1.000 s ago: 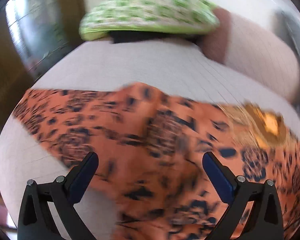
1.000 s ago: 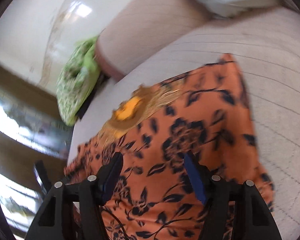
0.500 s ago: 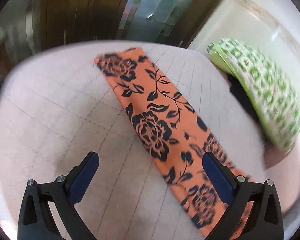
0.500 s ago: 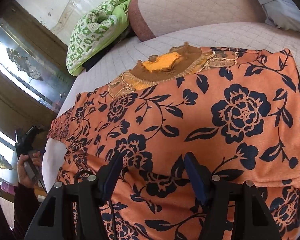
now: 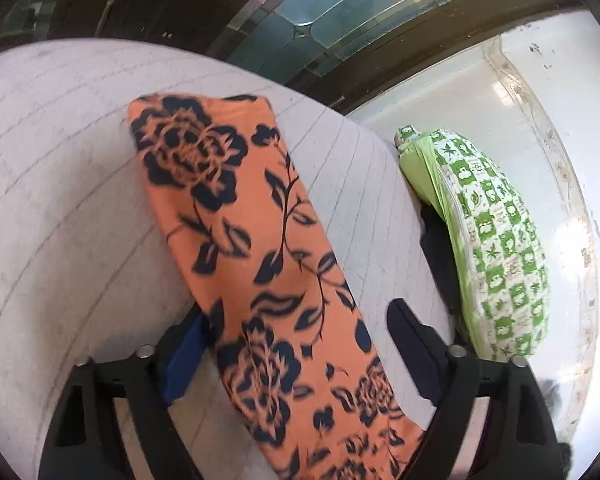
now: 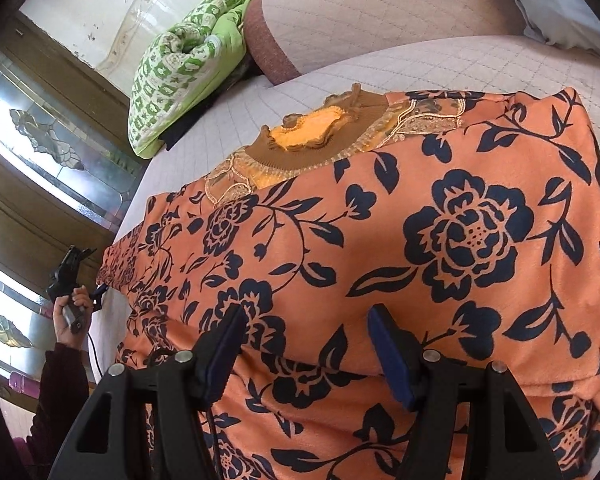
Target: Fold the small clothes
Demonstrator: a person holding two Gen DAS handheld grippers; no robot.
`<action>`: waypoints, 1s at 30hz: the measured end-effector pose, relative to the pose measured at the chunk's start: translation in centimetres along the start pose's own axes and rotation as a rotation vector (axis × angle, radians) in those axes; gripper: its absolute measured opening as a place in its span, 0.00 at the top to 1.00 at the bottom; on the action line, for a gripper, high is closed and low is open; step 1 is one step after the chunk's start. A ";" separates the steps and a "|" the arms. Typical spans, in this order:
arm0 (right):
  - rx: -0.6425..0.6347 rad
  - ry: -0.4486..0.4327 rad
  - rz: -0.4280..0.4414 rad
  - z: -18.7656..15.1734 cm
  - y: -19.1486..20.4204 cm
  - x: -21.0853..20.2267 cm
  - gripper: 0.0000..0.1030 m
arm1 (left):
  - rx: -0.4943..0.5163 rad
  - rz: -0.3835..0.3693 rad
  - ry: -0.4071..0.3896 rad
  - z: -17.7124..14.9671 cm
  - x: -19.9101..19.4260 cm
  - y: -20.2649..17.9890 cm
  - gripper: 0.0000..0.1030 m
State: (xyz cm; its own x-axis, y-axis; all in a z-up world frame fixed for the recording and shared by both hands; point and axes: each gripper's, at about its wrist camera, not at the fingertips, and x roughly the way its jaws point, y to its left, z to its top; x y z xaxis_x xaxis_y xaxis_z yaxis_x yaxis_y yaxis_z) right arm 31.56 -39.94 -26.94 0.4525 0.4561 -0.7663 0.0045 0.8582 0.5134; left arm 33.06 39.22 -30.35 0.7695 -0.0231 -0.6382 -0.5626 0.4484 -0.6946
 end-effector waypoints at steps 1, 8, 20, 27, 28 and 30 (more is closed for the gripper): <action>-0.002 -0.002 -0.003 0.0 -0.1 0.0 0.35 | 0.017 0.016 -0.009 0.2 0.4 0.0 0.33; -0.001 -0.058 -0.045 0.5 -0.2 -0.6 0.36 | 0.069 0.090 -0.013 0.2 0.5 -0.3 0.94; 0.094 -0.214 -0.025 1.7 -0.6 -4.7 0.37 | 0.662 -0.071 -0.039 -13.3 -4.8 -19.8 0.95; 0.176 -0.288 -0.025 2.2 -3.1 -7.8 0.37 | 0.986 -0.250 0.151 -30.0 -7.5 -28.3 0.95; 0.186 -0.304 -0.028 2.3 -3.5 -8.3 0.37 | 1.034 -0.276 0.193 -32.8 -7.8 -28.8 0.94; 0.207 -0.332 -0.037 2.4 -4.6 -9.4 0.37 | 1.166 -0.314 0.273 -38.2 -8.2 -29.9 0.92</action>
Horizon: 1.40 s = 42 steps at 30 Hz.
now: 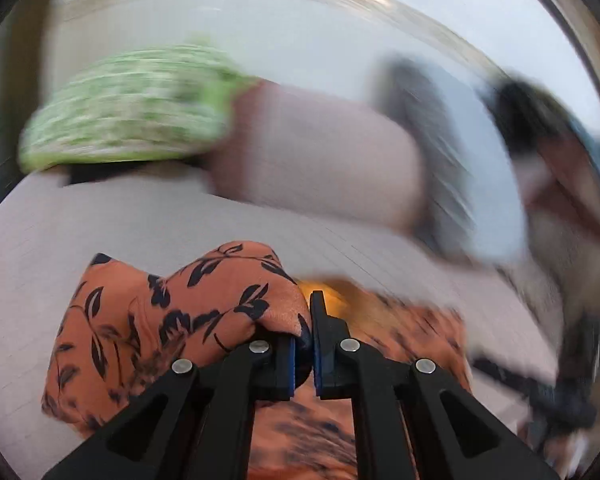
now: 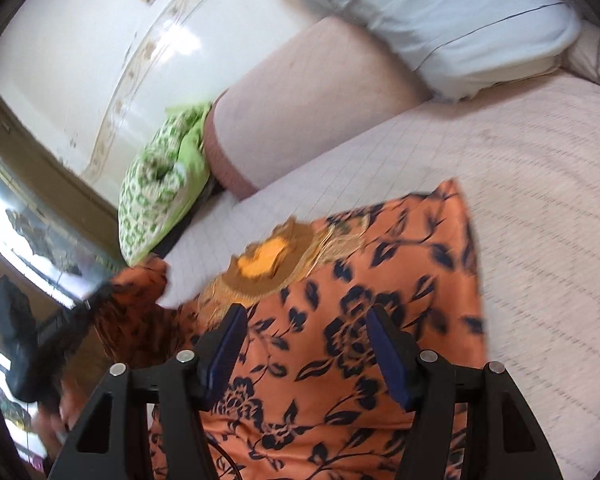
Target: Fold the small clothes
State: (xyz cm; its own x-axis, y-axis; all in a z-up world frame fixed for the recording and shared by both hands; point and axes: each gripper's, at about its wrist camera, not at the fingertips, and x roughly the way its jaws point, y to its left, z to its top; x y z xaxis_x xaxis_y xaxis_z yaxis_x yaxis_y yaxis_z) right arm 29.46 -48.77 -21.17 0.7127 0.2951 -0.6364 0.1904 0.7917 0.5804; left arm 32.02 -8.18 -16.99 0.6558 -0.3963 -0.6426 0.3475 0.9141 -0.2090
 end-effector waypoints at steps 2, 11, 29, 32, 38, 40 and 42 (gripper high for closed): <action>0.022 -0.021 -0.032 0.7 -1.1 -0.6 0.37 | 0.153 -0.037 0.092 -1.2 1.6 -4.1 0.79; 0.029 -0.020 -0.082 1.4 -2.1 -0.5 0.36 | 0.023 0.029 -0.018 1.4 -1.8 2.4 0.32; -0.096 0.021 -0.153 -1.0 0.8 2.5 0.36 | 0.235 0.022 -0.062 -0.8 -2.7 -0.2 0.32; -0.068 0.014 -0.145 -0.6 0.1 2.2 0.36 | 0.050 -0.005 -0.069 0.6 -3.7 4.6 0.32; -0.057 0.019 -0.125 -0.6 0.3 2.2 0.36 | -0.492 0.083 -0.011 -0.4 -3.6 18.4 0.32; -0.079 0.022 -0.131 -0.9 0.9 2.4 0.36 | -0.661 0.068 0.058 -2.2 -2.3 21.2 0.32; -0.108 0.020 -0.152 -1.2 1.2 2.5 0.36 | -0.756 0.008 0.107 -3.6 -1.0 22.1 0.32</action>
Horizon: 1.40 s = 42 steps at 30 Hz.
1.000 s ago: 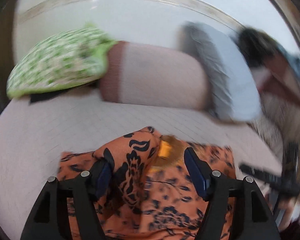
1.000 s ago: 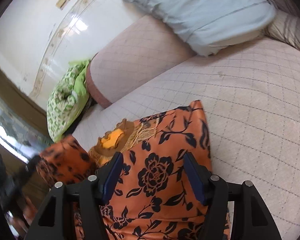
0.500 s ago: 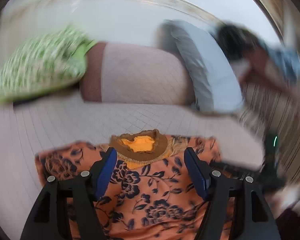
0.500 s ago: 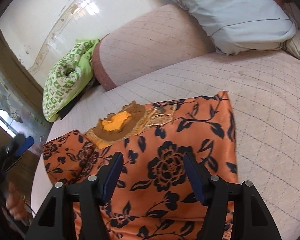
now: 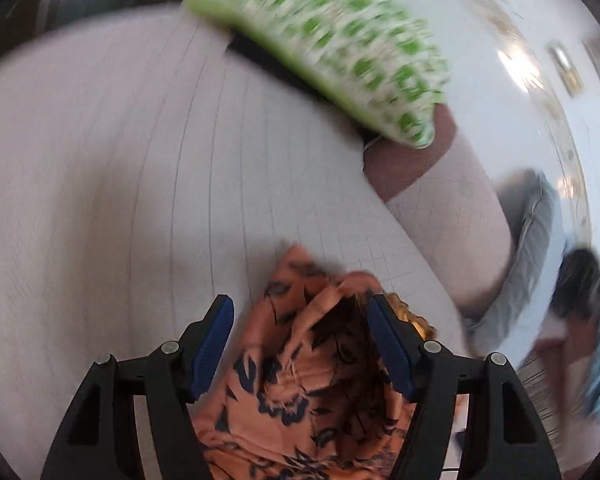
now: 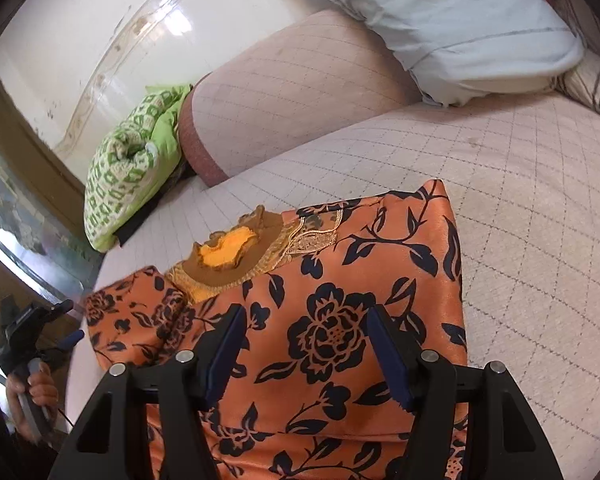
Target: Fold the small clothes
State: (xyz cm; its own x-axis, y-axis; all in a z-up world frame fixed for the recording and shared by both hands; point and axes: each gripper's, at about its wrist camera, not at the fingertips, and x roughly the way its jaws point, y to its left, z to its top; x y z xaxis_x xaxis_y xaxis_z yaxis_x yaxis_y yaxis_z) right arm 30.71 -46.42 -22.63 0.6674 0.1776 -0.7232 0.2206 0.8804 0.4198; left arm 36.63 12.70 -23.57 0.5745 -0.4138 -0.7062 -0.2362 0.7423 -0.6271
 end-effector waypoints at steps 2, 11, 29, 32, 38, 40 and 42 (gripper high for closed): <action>-0.013 0.001 -0.012 -0.1 0.2 0.2 0.36 | 0.016 -0.007 0.026 -0.5 0.9 -0.6 0.32; 0.008 0.006 -0.015 0.1 -0.8 0.4 0.36 | 0.285 0.210 -0.033 -2.2 3.1 -4.5 0.32; 0.172 -0.083 -0.046 1.7 -4.9 -2.4 0.36 | 1.334 -0.004 -0.347 -21.7 -0.7 -22.4 0.78; 0.189 -0.104 -0.080 2.0 -5.7 -3.0 0.36 | 1.601 -0.003 -0.445 -27.9 -1.0 -22.5 0.17; 0.172 -0.132 -0.080 2.3 -5.4 -3.8 0.31 | 1.189 -0.089 -0.361 -17.9 -2.5 -20.3 0.17; 0.114 -0.121 -0.080 2.1 -4.3 -3.6 0.31 | 0.947 -0.107 -0.334 -12.6 -3.0 -17.8 0.17; 0.054 -0.118 -0.073 1.8 -2.8 -3.4 0.31 | 0.807 -0.030 -0.296 -9.2 -2.1 -15.3 0.17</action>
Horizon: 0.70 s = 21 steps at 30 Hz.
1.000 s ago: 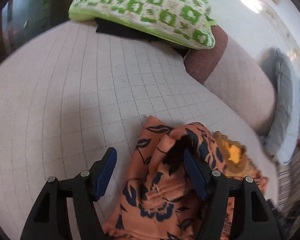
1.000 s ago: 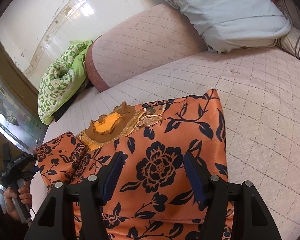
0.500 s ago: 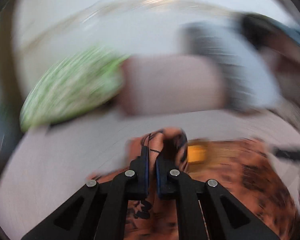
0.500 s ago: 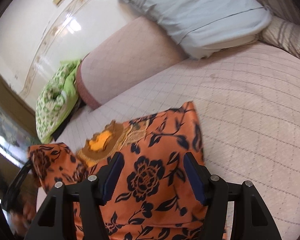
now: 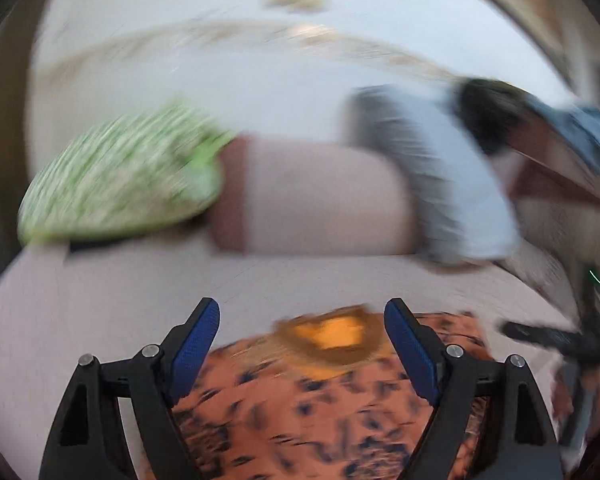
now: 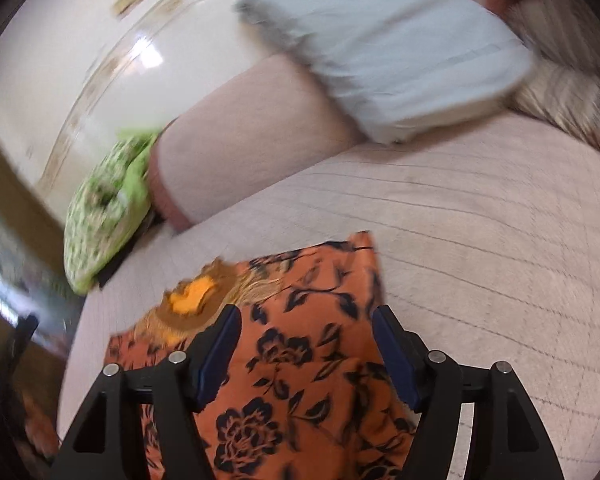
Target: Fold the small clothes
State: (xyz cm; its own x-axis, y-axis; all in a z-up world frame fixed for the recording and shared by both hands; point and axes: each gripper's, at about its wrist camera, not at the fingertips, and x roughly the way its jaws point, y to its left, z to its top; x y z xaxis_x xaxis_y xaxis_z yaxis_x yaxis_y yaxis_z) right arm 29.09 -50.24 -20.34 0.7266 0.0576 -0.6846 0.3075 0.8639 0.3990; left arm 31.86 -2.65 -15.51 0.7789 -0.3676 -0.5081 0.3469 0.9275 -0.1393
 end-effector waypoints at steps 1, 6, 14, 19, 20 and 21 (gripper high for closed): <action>-0.031 -0.010 0.013 -0.1 0.8 -0.2 0.31 | -0.028 0.039 0.032 -0.2 0.7 1.2 0.17; -0.138 -0.019 0.117 -0.3 3.4 -1.1 0.31 | -0.057 0.219 0.240 -3.1 4.8 4.5 0.18; -0.005 0.255 -0.052 -0.9 -0.9 4.0 0.38 | -0.038 0.370 0.444 -6.4 7.5 6.9 0.18; -0.110 0.296 -0.102 -1.6 0.2 4.6 0.84 | -0.054 0.377 0.468 -7.2 7.7 7.1 0.18; -0.108 0.282 -0.085 -1.4 0.4 4.2 0.89 | -0.054 0.380 0.462 -7.1 7.7 7.1 0.18; -0.120 0.244 -0.074 -1.0 0.8 3.4 0.93 | -0.057 0.384 0.451 -6.9 7.6 7.1 0.18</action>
State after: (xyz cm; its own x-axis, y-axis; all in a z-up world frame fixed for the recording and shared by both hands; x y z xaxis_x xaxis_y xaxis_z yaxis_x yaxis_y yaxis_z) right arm 31.17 -48.83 -22.97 0.5311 0.0979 -0.8416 0.2689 0.9225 0.2770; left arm 36.61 1.62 -26.22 0.5402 0.0480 -0.8402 0.0464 0.9952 0.0866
